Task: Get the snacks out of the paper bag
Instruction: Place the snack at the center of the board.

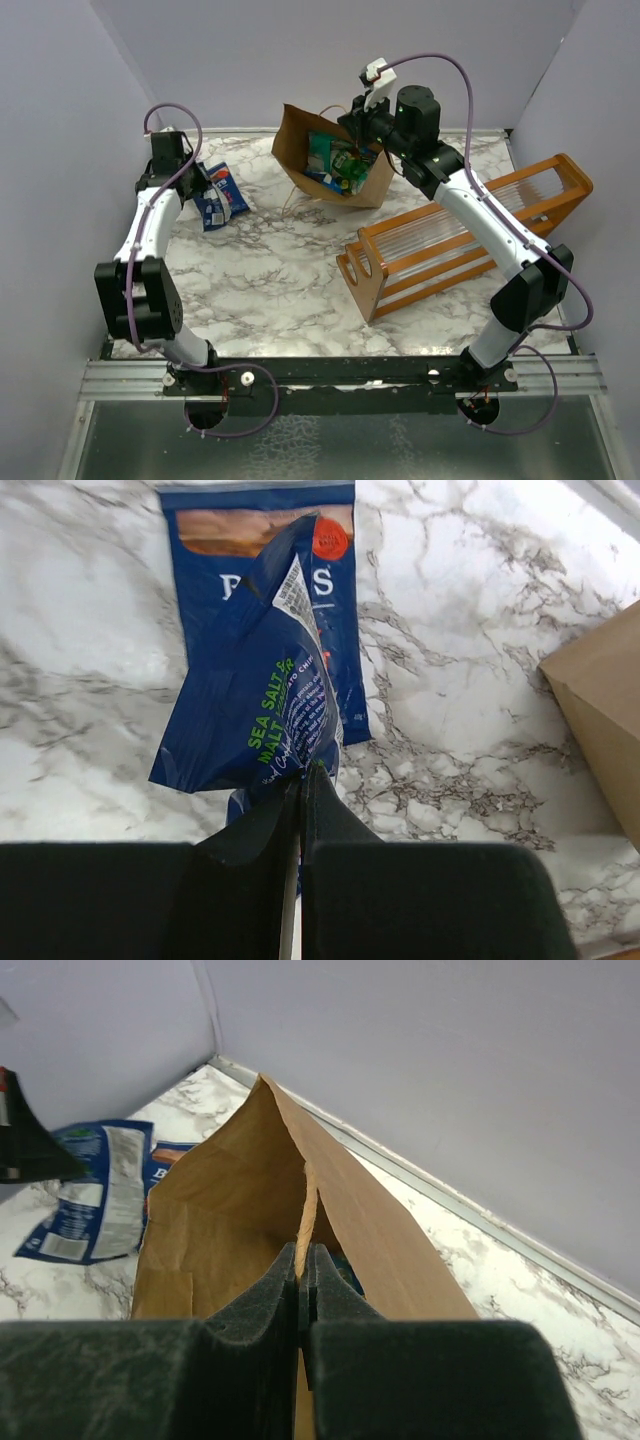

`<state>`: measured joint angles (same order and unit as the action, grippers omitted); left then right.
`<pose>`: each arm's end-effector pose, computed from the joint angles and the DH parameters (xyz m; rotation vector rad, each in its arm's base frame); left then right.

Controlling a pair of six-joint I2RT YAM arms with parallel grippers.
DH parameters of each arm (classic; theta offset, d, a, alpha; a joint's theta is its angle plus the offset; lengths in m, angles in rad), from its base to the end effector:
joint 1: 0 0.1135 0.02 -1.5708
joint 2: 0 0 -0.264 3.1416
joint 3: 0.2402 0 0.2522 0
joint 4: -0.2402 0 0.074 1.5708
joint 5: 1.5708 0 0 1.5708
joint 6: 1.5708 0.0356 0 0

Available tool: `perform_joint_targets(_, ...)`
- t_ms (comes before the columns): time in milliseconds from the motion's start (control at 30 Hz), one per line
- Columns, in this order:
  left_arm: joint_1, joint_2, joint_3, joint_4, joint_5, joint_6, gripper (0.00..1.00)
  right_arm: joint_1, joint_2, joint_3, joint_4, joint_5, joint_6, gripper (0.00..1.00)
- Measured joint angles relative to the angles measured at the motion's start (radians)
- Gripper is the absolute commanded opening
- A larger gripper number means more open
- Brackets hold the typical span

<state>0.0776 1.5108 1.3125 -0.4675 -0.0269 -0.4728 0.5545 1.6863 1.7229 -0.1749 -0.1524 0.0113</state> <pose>0.3412 0.0275 0.3199 -0.6235 2.1543 -0.1845 0.3382 0.2158 0.4296 -0.5764 1.6400 0.5486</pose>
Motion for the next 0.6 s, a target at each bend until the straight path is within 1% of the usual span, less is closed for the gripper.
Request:
perform_joint_targets(133, 0.051, 0.163, 0.024, 0.056, 0.148, -0.029, 0.00, 0.000, 0.000, 0.000, 0.000, 0.000, 0.002, 0.01)
perform_joint_targets(233, 0.073, 0.272, 0.102, 0.091, 0.252, -0.056, 0.00, 0.000, 0.000, 0.000, 0.000, -0.001, 0.003, 0.01)
perform_joint_targets(300, 0.086, 0.315, 0.133, 0.133, 0.314, -0.079, 0.00, 0.000, 0.000, 0.000, 0.000, -0.002, 0.004, 0.01)
perform_joint_targets(467, 0.129, 0.387, 0.179, 0.188, 0.418, -0.123, 0.00, 0.000, 0.000, 0.000, 0.000, -0.002, 0.010, 0.01)
perform_joint_targets(600, 0.164, 0.499, 0.309, 0.145, 0.446, -0.113, 0.00, 0.000, 0.000, 0.000, 0.000, -0.002, 0.010, 0.01)
